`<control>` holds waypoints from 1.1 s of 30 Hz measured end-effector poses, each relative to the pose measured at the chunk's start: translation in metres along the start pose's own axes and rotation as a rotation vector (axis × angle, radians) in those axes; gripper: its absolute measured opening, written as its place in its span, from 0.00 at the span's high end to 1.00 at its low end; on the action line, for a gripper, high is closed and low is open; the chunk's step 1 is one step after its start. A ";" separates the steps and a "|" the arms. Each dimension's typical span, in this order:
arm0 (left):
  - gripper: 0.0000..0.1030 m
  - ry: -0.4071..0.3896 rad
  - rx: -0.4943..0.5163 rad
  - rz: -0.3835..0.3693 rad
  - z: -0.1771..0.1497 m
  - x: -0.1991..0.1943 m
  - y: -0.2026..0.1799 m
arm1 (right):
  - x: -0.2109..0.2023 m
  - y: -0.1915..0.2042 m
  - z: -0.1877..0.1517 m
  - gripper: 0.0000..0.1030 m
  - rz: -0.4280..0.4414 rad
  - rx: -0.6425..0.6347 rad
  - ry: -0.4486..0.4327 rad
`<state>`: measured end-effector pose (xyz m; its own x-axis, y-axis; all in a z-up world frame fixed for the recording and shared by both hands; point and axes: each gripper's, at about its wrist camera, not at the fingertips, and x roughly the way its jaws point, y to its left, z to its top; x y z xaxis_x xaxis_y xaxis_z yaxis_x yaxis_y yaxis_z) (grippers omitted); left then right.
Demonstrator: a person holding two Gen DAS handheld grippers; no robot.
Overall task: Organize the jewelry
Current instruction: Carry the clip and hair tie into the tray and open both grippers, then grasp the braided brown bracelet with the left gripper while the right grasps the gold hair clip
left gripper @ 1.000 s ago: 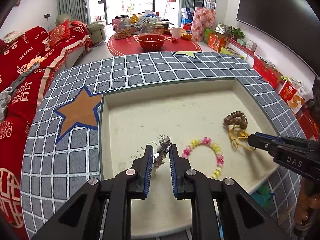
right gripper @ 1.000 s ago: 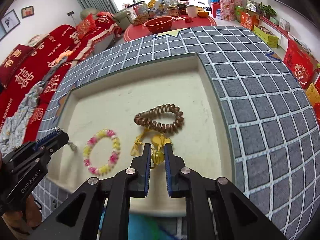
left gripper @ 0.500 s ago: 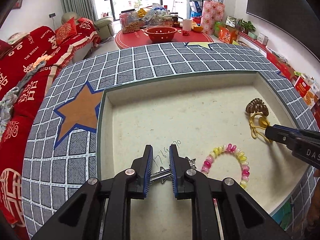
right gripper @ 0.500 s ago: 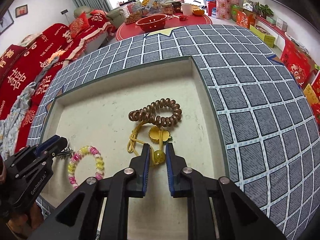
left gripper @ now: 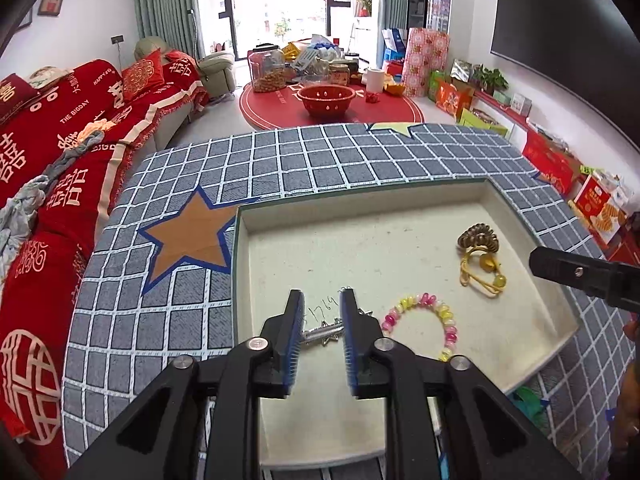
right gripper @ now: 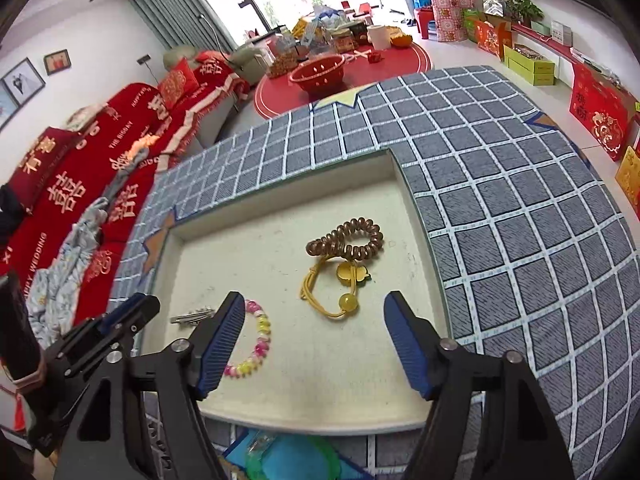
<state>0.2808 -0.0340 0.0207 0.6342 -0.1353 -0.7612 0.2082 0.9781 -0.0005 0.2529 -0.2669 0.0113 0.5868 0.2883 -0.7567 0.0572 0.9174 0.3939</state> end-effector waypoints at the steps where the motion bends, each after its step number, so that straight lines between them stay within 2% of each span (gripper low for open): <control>1: 0.00 -0.005 -0.009 0.000 -0.001 -0.004 0.002 | -0.006 0.000 -0.001 0.24 0.007 0.000 -0.009; 3: 0.00 -0.063 -0.032 -0.002 -0.007 -0.022 0.005 | -0.020 0.002 -0.006 0.21 0.020 0.000 -0.027; 4: 0.00 -0.064 -0.023 -0.011 -0.008 -0.028 0.004 | -0.025 0.003 -0.008 0.18 0.026 0.003 -0.034; 11: 0.00 -0.064 -0.004 -0.019 -0.034 -0.060 0.008 | -0.067 -0.006 -0.035 0.13 0.060 0.046 -0.082; 12: 0.00 -0.056 -0.011 -0.028 -0.039 -0.063 0.009 | -0.072 -0.008 -0.039 0.00 0.066 0.055 -0.091; 15: 0.00 -0.028 -0.023 -0.059 -0.055 -0.068 0.012 | -0.091 -0.013 -0.054 0.00 0.098 0.082 -0.149; 18: 0.00 -0.020 -0.028 -0.068 -0.073 -0.074 0.011 | -0.105 -0.017 -0.068 0.00 0.092 0.096 -0.172; 23: 0.00 0.016 -0.010 -0.070 -0.102 -0.075 0.004 | -0.110 -0.026 -0.092 0.00 0.082 0.110 -0.074; 27: 0.00 0.051 0.019 -0.061 -0.123 -0.070 -0.004 | -0.106 -0.036 -0.116 0.00 0.005 0.097 -0.016; 33: 0.00 0.076 0.021 -0.054 -0.135 -0.067 -0.006 | -0.100 -0.055 -0.153 0.00 -0.079 0.124 0.043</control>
<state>0.1364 -0.0093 -0.0161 0.5636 -0.1742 -0.8075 0.2564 0.9661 -0.0295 0.0676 -0.3042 -0.0147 0.5417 0.2303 -0.8084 0.2025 0.8977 0.3914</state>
